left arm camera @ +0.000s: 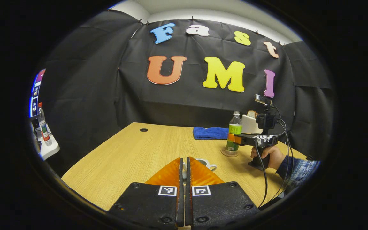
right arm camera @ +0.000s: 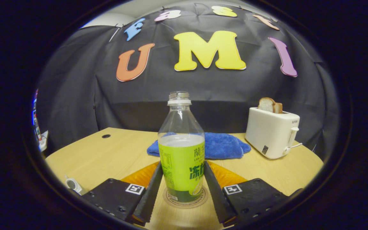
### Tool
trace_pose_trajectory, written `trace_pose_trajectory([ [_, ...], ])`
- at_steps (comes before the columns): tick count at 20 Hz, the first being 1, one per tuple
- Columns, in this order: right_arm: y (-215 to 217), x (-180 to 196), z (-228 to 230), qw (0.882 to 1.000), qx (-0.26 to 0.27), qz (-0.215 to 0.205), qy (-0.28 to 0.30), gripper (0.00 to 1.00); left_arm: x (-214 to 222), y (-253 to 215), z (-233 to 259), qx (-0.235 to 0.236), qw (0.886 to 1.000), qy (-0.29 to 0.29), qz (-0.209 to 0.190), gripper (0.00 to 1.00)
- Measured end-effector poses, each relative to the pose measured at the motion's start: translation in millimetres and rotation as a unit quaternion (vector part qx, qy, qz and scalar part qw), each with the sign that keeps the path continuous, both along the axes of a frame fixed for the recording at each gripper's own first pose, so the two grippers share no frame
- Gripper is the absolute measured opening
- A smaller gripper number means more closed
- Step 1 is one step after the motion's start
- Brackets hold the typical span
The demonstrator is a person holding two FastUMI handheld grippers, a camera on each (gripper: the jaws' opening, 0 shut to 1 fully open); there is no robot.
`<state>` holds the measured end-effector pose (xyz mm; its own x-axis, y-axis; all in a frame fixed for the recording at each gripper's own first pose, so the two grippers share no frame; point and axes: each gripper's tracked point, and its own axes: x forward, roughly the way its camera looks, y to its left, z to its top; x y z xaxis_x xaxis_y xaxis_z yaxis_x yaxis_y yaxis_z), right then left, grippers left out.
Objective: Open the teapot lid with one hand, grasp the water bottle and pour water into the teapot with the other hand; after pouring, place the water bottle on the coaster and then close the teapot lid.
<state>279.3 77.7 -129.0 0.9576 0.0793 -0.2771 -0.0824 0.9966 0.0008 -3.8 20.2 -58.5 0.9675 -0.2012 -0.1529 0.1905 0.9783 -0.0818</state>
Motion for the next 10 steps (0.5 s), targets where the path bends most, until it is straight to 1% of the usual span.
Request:
trace_pose_trajectory([
  [3, 0.5, 0.5, 2.1, 1.0, 0.003, 0.003, -0.001, 0.78, 2.6, -5.3, -4.5, 0.001, 1.0, 0.004, -0.003, 0.04],
  [4, -1.1, -2.8, 3.8, 1.0, -0.001, 0.003, -0.004, 0.83, 2.1, -6.8, -5.1, 0.003, 1.0, 0.006, -0.003, 0.04],
  [6, -2.8, -8.9, 6.3, 1.0, -0.011, 0.004, -0.008, 0.86, 1.8, -10.0, -5.0, 0.008, 1.0, 0.003, -0.003, 0.04],
  [10, -1.9, -25.1, 10.5, 1.0, -0.005, 0.017, -0.011, 0.93, 2.7, -19.5, -5.6, 0.015, 1.0, -0.001, -0.01, 0.04],
])
